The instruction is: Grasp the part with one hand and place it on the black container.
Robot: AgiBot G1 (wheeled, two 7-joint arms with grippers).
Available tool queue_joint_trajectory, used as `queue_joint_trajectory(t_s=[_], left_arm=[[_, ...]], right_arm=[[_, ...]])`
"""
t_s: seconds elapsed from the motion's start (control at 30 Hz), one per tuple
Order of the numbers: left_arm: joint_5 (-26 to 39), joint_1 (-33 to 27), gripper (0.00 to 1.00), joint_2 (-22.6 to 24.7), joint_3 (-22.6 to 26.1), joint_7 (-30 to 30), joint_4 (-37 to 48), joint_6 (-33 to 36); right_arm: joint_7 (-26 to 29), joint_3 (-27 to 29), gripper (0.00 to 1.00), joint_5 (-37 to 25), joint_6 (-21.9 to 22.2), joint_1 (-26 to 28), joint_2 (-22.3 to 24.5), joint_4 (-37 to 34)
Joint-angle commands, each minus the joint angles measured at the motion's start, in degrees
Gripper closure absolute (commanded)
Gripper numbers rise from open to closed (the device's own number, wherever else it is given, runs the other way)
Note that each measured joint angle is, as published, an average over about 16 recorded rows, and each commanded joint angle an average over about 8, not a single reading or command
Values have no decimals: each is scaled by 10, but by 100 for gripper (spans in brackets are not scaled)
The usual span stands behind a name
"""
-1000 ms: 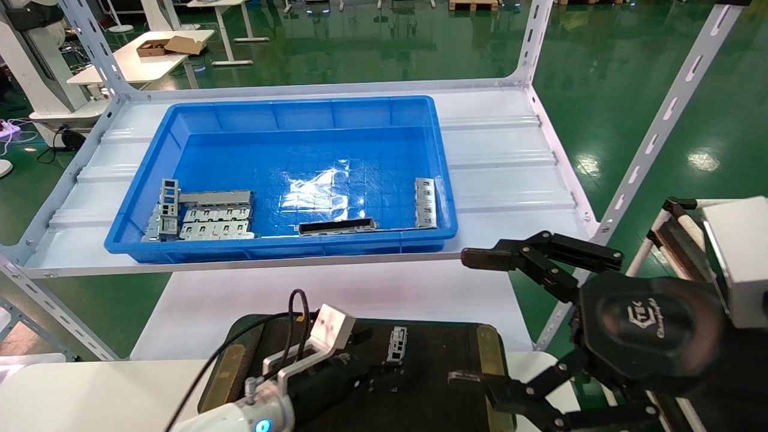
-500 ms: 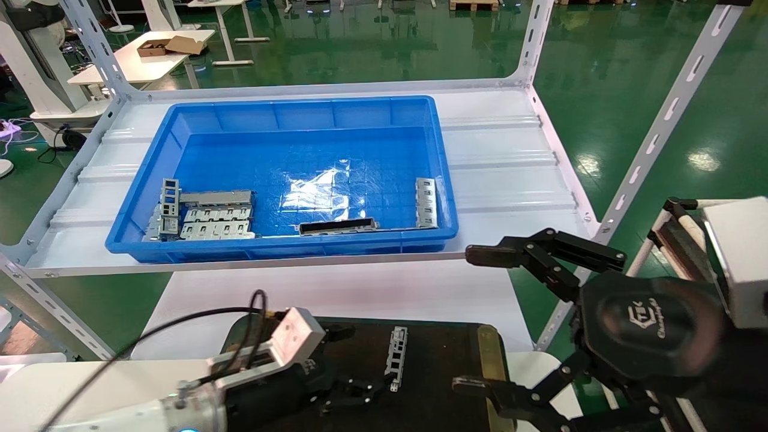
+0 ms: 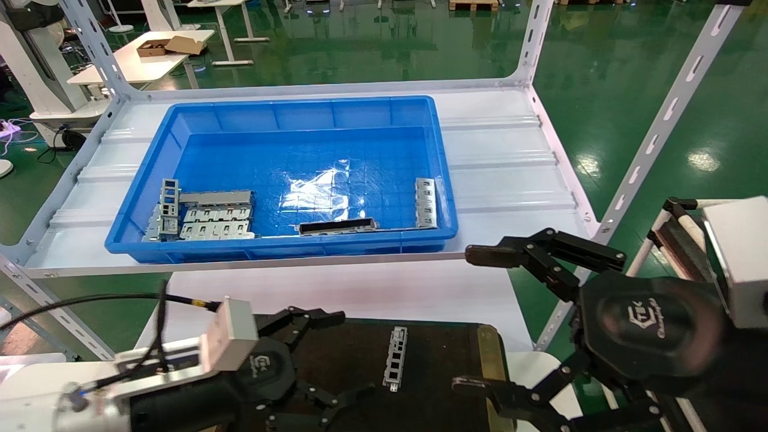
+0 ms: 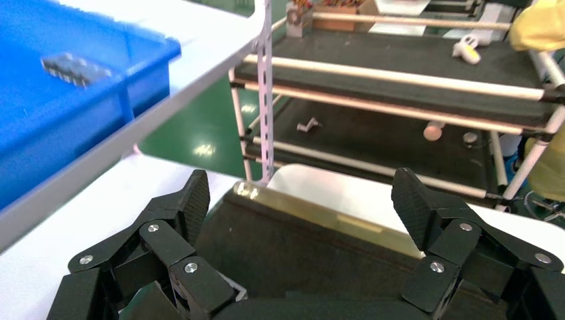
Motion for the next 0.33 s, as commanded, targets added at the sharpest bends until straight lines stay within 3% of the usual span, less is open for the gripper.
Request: queue_joint_trajectory(t_s=[0.03, 0.33], left_arm=[[-13, -1, 0, -8, -9, 11, 2, 19], [-37, -2, 0, -45, -28, 10, -31, 45]], right_arm=[[0, 0, 0, 0, 0, 0, 0, 0], [0, 0, 0, 0, 0, 0, 0, 0]])
